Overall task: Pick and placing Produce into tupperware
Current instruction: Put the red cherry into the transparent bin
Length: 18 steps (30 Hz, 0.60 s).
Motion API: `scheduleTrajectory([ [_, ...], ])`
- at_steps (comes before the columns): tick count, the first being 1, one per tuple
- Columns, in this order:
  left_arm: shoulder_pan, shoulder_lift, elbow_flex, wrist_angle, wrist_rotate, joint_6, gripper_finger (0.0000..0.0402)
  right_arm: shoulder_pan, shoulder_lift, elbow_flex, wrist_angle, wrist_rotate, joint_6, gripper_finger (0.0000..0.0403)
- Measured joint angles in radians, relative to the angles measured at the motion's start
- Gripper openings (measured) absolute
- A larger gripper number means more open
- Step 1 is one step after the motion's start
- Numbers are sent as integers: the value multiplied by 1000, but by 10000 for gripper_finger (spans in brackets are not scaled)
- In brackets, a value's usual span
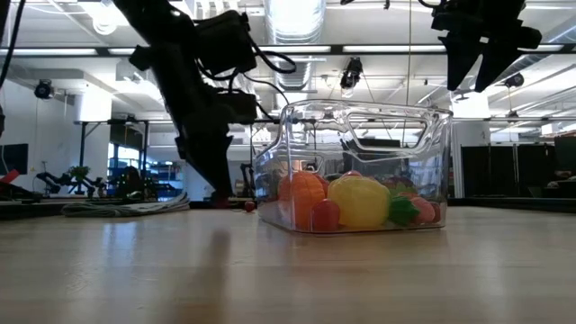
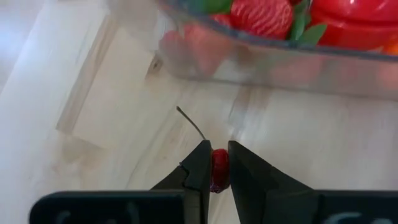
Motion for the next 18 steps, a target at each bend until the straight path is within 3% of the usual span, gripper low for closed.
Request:
scheduleTrajectory([
  [11, -2, -139, 73, -113, -19, -9, 33, 0, -1, 5, 0, 7, 0, 325],
  [15, -3, -227, 152, -87, -100, 0, 33, 0, -1, 5, 1, 5, 3, 325],
  [18, 2, -280, 186, 39, -134, 42, 33, 0, -1, 6, 1, -1, 3, 325],
])
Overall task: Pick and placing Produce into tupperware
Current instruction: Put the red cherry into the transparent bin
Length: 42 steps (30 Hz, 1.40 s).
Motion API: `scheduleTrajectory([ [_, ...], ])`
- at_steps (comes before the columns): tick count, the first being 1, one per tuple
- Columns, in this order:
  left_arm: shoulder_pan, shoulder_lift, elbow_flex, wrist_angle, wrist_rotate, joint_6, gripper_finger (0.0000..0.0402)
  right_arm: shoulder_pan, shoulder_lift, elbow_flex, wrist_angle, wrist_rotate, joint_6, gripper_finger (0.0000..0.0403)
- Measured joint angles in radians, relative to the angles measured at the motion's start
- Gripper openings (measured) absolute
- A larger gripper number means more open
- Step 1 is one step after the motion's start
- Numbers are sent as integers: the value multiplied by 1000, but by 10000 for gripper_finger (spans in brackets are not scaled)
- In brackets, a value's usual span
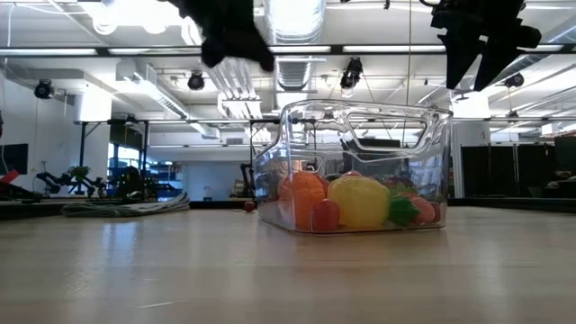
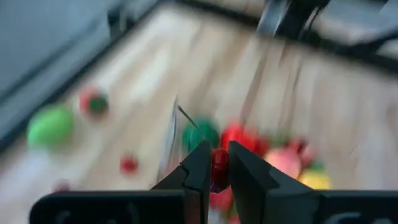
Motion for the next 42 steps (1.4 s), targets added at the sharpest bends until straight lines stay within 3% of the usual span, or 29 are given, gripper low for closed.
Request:
scheduleTrajectory([
  [3, 18, -7, 3, 133, 2, 38, 33, 0, 0, 1, 1, 0, -2, 325],
  [7, 41, 67, 0, 138, 79, -34, 45, 0, 0, 1, 2, -2, -7, 325],
  [10, 35, 143, 8, 174, 134, -108, 73, 0, 0, 1, 2, -3, -10, 325],
  [14, 26, 204, 45, 178, 135, -121, 129, 0, -1, 1, 1, -5, -10, 325],
  [17, 34, 215, 63, 125, 122, -122, 177, 0, -1, 3, 3, -24, -10, 325],
  [21, 71, 168, 99, -67, 12, -141, 217, 0, -2, 4, 3, -61, -7, 325],
  [25, 149, 118, 115, -214, 3, -203, 223, -13, -2, 4, 26, -88, 1, 325],
  [30, 313, 97, 101, -281, 168, -270, 221, -92, -2, 9, 164, -134, -40, 325],
  [32, 391, 122, 97, -300, 236, -310, 221, -143, -2, 18, 232, -167, -88, 325],
  [35, 480, 163, 97, -286, 257, -331, 221, -211, -2, 38, 308, -212, -159, 325],
  [42, 540, 276, 101, -255, 258, -329, 221, -313, -2, 94, 329, -218, -209, 325],
])
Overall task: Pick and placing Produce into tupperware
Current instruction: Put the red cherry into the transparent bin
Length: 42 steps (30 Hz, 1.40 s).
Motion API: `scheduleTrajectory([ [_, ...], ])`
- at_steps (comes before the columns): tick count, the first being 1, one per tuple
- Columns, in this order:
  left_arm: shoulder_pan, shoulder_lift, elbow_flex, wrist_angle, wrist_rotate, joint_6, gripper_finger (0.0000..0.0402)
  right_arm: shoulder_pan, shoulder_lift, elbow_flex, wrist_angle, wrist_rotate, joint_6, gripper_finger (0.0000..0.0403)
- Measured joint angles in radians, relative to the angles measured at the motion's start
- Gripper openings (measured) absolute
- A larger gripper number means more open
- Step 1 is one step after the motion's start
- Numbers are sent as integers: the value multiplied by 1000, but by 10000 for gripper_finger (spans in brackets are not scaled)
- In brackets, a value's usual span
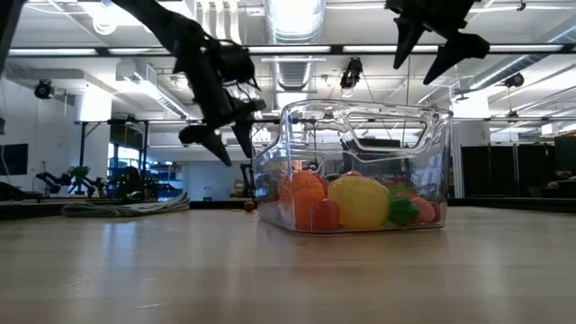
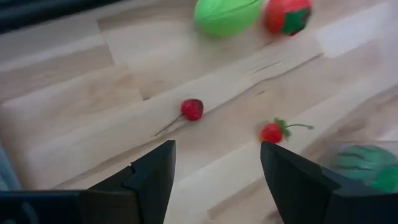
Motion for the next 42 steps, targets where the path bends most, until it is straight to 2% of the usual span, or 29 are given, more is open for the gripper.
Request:
scheduleTrajectory([
  [10, 2, 221, 90, 25, -38, 9, 221, -40, 9, 6, 11, 2, 39, 325],
  [14, 2, 278, 150, 24, -50, 100, 221, -40, 9, 5, 12, 2, 54, 325],
  [22, 16, 375, 255, -143, -68, 157, 221, -40, 10, 5, 12, 1, 64, 325],
  [35, 19, 394, 259, -146, -45, 183, 218, -40, 11, 5, 13, 6, 59, 325],
  [42, 19, 394, 258, -145, -45, 191, 166, -40, 11, 5, 13, 6, 50, 325],
])
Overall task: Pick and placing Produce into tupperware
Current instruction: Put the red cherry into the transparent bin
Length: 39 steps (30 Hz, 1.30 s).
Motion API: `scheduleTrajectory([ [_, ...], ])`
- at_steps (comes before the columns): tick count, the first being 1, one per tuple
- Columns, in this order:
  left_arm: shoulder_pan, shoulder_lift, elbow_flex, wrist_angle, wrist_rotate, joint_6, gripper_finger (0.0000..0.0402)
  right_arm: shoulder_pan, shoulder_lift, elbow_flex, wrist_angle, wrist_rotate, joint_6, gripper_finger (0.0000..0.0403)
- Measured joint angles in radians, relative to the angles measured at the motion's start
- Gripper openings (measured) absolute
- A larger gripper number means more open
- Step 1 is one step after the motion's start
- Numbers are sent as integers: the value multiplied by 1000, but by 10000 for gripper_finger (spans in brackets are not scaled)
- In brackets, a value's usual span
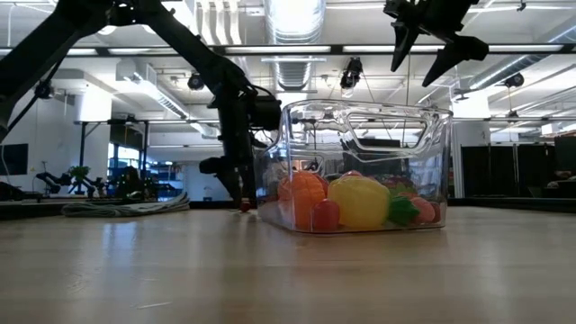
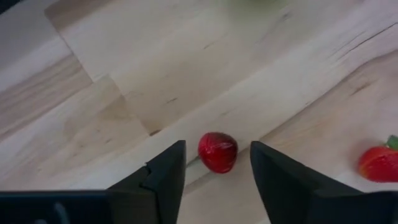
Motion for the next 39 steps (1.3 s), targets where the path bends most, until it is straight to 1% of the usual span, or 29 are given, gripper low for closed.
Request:
scheduleTrajectory([
  [4, 0, 0, -1, 4, -1, 0, 141, 0, 0, 0, 0, 0, -4, 325],
  [7, 0, 0, -11, 4, -2, 0, 132, 0, 0, 0, -1, 0, -7, 325],
  [27, 0, 0, -28, 4, -3, 5, 128, 0, 0, 0, -3, 0, -8, 325],
  [35, 0, 0, -28, 4, -6, 18, 85, 0, 0, -1, -3, -4, -8, 325],
  [39, 0, 0, -28, 4, -6, 18, 72, 0, 0, -1, -3, -4, -8, 325],
])
